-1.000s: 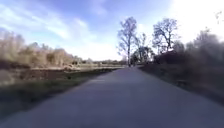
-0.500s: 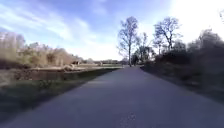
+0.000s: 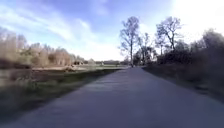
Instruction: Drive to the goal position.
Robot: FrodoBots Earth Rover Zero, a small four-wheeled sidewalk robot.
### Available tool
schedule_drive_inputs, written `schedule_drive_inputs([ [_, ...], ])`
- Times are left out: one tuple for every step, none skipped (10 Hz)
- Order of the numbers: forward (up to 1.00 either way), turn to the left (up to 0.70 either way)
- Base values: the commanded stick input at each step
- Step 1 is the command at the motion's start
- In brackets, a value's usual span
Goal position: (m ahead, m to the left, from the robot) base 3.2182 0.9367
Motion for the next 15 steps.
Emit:
schedule_drive_inputs([
  [1.00,0.00],
  [1.00,0.00],
  [1.00,-0.03],
  [1.00,-0.40],
  [1.00,-0.40],
  [1.00,-0.40],
  [1.00,-0.40],
  [1.00,-0.28],
  [1.00,-0.10],
  [1.00,0.00],
  [1.00,0.00],
  [1.00,0.00],
  [1.00,0.00],
  [1.00,0.00],
  [1.00,0.00],
])
